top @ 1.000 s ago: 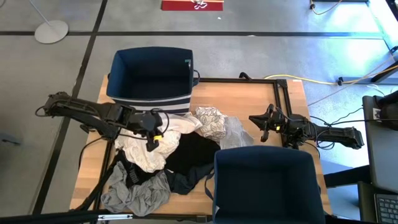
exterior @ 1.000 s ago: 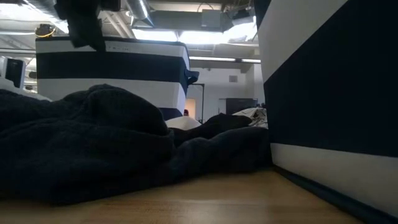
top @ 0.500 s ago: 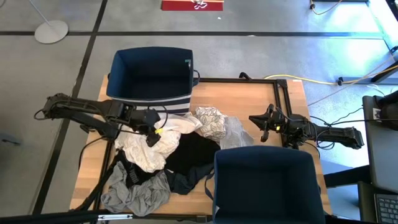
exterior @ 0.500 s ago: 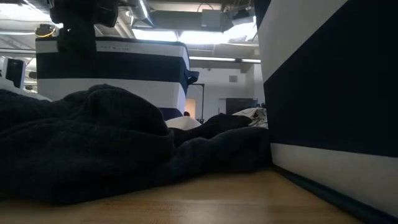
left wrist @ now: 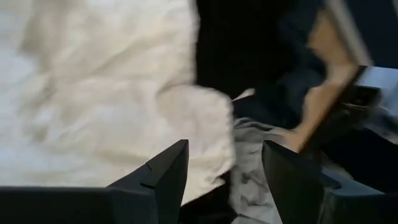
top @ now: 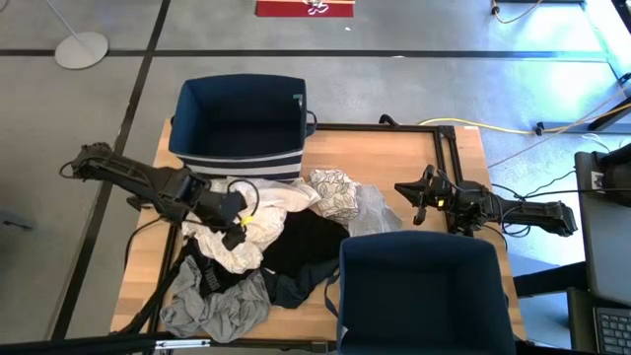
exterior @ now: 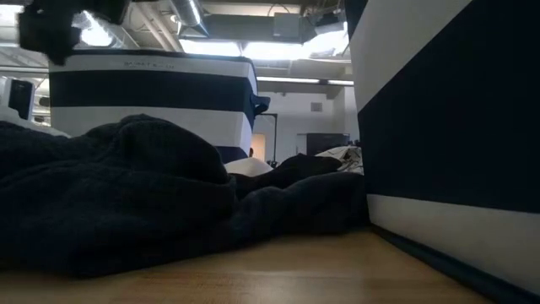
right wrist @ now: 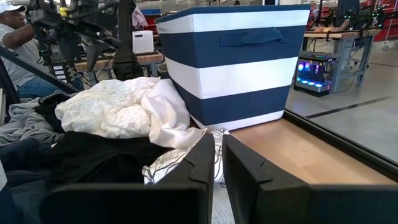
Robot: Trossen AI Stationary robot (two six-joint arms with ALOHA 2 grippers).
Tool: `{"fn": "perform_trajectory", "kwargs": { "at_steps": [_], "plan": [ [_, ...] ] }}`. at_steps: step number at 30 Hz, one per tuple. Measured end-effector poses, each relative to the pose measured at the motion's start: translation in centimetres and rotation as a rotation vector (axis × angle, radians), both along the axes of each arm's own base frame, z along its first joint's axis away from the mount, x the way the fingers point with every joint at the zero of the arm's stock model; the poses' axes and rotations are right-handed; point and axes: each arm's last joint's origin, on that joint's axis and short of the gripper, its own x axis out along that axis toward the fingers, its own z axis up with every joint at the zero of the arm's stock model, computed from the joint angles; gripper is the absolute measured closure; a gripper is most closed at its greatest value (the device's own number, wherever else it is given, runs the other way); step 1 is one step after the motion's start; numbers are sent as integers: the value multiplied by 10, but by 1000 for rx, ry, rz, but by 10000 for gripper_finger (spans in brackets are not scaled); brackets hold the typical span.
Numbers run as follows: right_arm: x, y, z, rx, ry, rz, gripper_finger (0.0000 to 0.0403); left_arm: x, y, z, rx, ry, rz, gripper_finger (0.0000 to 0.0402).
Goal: Sort clothes
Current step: Put the white dress into the top blue laundry organizer
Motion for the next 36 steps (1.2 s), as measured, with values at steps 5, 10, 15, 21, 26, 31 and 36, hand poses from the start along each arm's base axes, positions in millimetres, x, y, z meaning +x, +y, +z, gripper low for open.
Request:
{"fn": "perform_trajectory", "kwargs": {
  "at_steps": [5, 10, 15, 21, 26, 31, 36],
  "plan": [
    [0, 0, 0, -1, 0, 0, 368, -9, -6, -11, 118, 72, 83, 208],
    [0, 0, 0, -1, 0, 1, 368, -8, -9, -30, 199, 100, 90, 208],
    [0, 0, 0, -1, 0, 0, 368, -6, -10, -52, 221, 160, 109, 208],
    [0, 0, 0, -1, 1, 1, 368, 1, -12, -72, 243, 156, 58, 208],
    [0, 0, 0, -1, 1, 0, 368, -1, -11, -89, 279, 223, 52, 208],
    [0, 0, 0, -1, 1, 0, 368, -1, -11, -99, 326, 252, 32, 208],
    [0, 0, 0, -1, 1, 0, 368, 4, -12, -108, 340, 186, -46, 209]
  ]
}}
